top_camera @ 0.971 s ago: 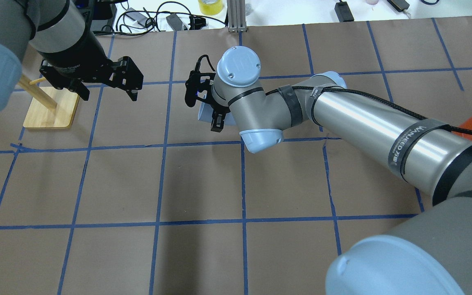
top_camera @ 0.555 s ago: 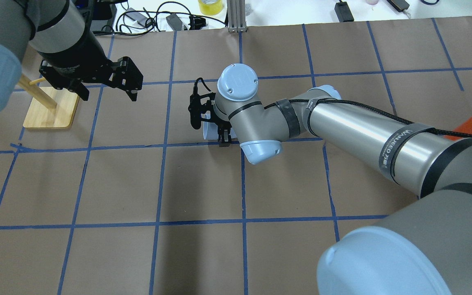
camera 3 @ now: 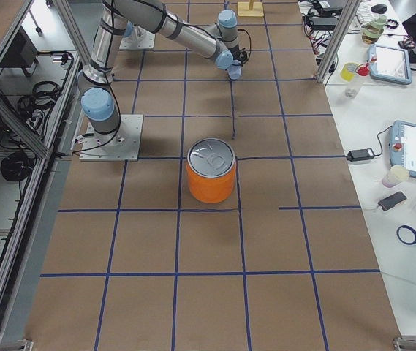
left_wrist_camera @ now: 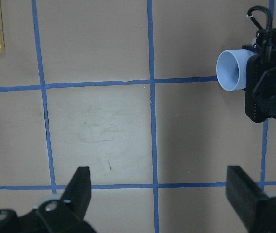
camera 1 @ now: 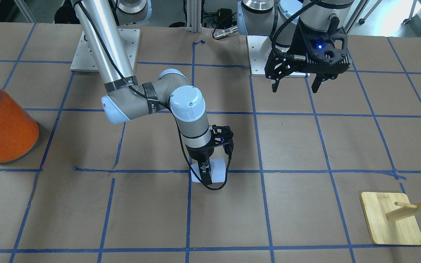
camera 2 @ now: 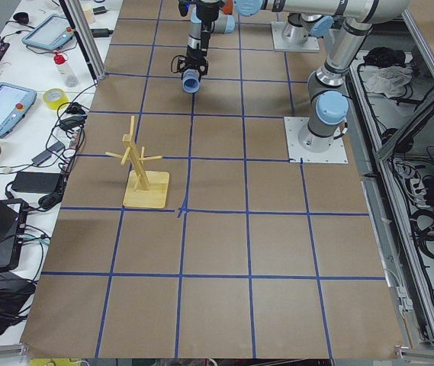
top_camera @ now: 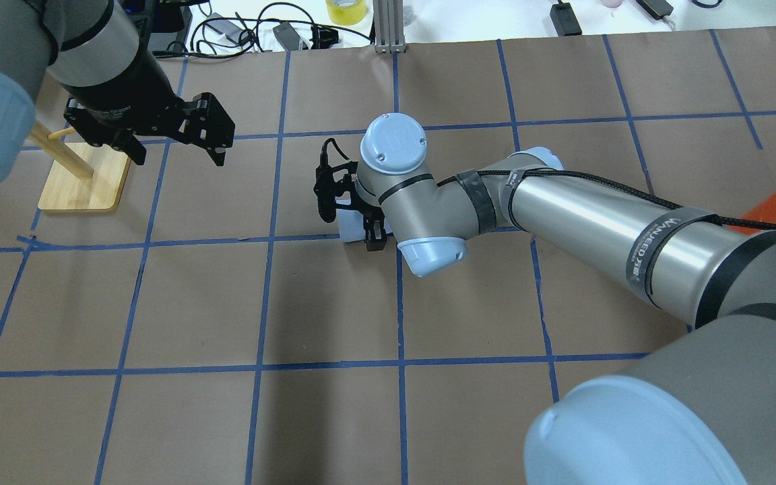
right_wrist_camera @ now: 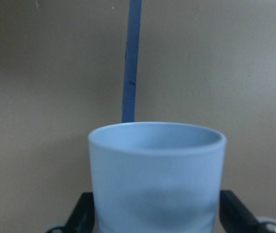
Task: Flip cup
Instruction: 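Lay the cup on its side and open the right gripper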
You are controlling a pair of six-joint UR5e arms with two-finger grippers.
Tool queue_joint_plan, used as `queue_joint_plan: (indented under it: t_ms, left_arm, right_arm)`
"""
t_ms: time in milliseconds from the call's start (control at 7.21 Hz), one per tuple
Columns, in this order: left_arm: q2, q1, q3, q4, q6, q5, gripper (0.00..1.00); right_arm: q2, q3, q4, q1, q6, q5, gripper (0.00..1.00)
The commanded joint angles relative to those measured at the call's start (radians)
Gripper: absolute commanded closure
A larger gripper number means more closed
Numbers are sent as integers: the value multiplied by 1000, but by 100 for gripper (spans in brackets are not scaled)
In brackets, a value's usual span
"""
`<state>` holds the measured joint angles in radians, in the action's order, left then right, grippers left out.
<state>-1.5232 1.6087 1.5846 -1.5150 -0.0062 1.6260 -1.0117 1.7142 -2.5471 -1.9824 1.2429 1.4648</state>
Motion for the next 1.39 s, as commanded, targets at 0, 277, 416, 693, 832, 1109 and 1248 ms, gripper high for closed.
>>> queue_joint_plan:
  t_ms: [0, 277, 416, 693, 832, 1109, 1248]
  left_arm:
    - [0, -1, 0, 1, 0, 0, 0]
    - [0, 0, 0, -1, 0, 2, 0]
    - [0, -1, 0, 1, -1, 0, 0]
    - [-3, -1, 0, 34, -1, -3, 0]
    - [-6, 0, 1, 45, -9, -6, 0]
    - [-6, 0, 1, 44, -9, -6, 0]
    - [-6, 0, 1, 45, 0, -5, 0]
  right_arm:
    - [-101, 16, 74, 19, -11, 5, 0]
    - [-325, 15, 231, 144, -107, 6, 0]
    - [-419, 15, 310, 242, -121, 6, 0]
    - [-534, 1, 410, 405, -158, 5, 0]
    - [-568, 1, 457, 442, -184, 6, 0]
    - [-599, -5, 502, 453, -370, 28, 0]
    - [-608, -49, 610, 451, -554, 85, 0]
